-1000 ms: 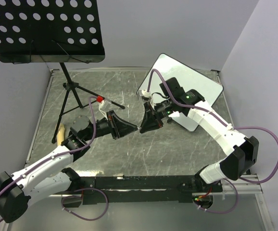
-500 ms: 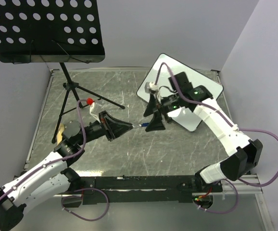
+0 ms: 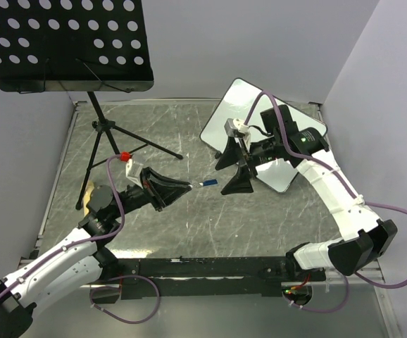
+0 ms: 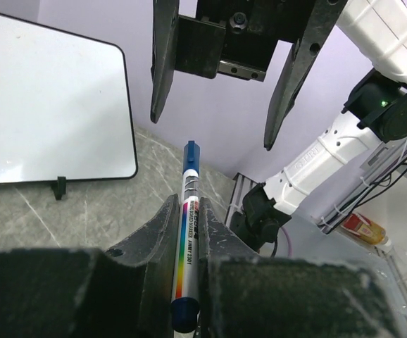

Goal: Write a sentence on the whiteboard
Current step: Open the pen cap of the whiteboard marker.

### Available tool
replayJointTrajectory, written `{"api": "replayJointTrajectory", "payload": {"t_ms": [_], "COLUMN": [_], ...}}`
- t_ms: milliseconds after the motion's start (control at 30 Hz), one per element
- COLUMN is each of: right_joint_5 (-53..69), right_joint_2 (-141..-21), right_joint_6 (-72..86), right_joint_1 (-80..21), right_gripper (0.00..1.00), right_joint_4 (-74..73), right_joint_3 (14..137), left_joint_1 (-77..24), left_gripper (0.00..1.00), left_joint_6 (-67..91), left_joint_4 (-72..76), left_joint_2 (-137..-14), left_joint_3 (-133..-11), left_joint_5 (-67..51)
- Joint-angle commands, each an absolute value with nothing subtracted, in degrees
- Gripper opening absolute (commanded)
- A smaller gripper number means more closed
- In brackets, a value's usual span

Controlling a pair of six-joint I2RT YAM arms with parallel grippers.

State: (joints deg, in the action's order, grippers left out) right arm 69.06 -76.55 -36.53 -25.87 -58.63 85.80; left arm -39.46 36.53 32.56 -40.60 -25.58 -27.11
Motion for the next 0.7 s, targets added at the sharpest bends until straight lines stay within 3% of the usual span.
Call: {"api": "replayJointTrajectory", "payload": {"t_ms": [0, 433, 667], "right_joint_5": [72.25, 70.22, 69.87], "right_joint_2": [-76.11, -78.48, -81.12], "right_joint_6": [-38.15, -34.81, -34.54], "right_joint_1": [-26.89, -27.5, -30.41], "right_gripper": [1.0, 1.0, 0.94], "right_joint_4": [-57.49, -55.89, -57.04], "right_joint_3": [84.91, 87.97, 90.7], "left_joint_1": [-39.55, -39.46, -39.46], "left_gripper": [0.01, 0.01, 0.01], "left_joint_6": [32.78, 33.66, 35.42], "left_joint_4": [37.44, 40.6, 42.8], "left_joint_2": [-40.43, -40.25, -41.57], "left_joint_3": [-26.72, -25.93, -25.93], "left_joint_5": [-28.74, -28.74, -29.44]}}
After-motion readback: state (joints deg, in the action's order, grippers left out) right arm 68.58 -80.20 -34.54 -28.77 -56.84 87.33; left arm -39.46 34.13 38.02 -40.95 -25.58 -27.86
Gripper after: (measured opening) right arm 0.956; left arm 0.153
